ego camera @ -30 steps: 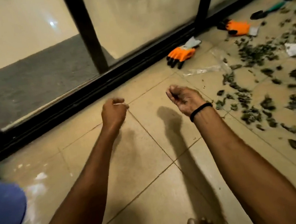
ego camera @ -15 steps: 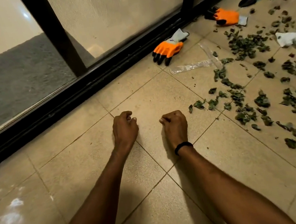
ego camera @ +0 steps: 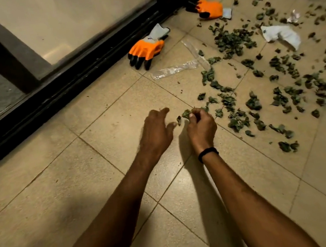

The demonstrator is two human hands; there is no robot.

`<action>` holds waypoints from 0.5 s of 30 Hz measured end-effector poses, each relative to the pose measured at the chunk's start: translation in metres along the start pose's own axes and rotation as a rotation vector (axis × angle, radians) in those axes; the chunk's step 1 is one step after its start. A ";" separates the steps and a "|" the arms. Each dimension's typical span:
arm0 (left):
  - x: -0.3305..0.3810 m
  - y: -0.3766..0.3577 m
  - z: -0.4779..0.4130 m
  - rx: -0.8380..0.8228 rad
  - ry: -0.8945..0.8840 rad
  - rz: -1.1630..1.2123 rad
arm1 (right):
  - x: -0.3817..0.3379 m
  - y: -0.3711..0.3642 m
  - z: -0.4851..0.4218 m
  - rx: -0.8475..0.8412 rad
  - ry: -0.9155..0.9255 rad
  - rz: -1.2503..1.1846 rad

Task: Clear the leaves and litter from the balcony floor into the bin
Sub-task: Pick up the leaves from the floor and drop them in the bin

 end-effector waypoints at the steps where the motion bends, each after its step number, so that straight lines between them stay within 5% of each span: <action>1: 0.005 -0.014 -0.004 -0.055 -0.011 -0.043 | 0.004 -0.002 -0.008 -0.047 0.031 0.075; 4: 0.009 -0.042 -0.009 -0.148 -0.055 -0.178 | 0.004 -0.011 -0.020 -0.183 0.203 0.297; 9: -0.006 -0.039 -0.012 0.002 0.025 -0.108 | -0.001 -0.017 -0.017 -0.206 0.306 0.358; 12: -0.019 -0.021 -0.009 0.137 0.182 0.213 | 0.012 -0.005 -0.015 -0.176 0.079 0.032; 15: -0.025 -0.021 -0.009 0.173 0.499 0.827 | 0.036 0.006 -0.017 -0.166 -0.179 -0.241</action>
Point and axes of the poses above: each hand's wrist, its own z-axis away from the middle knuckle, its own y-axis out of the back of the hand, x = y × z, the point moved 6 cm from there along -z, towards the middle knuckle, and after that the axes turned 13 degrees about z, right-handed, at the moved point
